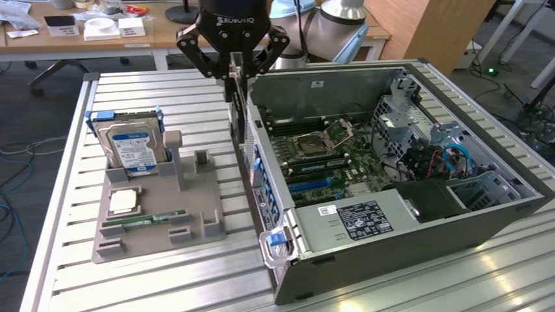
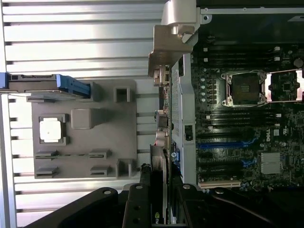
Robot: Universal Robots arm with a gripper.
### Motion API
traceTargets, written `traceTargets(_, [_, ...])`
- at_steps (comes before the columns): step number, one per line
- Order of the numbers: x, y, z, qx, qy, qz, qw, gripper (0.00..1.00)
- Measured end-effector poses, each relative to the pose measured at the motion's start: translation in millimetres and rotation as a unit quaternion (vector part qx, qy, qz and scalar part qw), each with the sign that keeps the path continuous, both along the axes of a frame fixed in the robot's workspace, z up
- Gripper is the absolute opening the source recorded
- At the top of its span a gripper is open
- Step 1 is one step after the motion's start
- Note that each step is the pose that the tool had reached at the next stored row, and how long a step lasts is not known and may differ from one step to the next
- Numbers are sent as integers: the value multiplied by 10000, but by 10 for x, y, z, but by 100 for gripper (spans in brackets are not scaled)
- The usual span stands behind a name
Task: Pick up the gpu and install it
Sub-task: 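Pick up the gpu and move the gpu toward the slot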
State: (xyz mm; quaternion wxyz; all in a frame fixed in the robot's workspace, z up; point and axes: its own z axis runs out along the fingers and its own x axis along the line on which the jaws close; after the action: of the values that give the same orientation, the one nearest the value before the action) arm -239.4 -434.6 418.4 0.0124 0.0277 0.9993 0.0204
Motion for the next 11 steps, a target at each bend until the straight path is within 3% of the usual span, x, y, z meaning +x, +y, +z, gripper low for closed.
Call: traceTargets(11, [161, 1, 0, 0, 0, -1, 10000, 26])
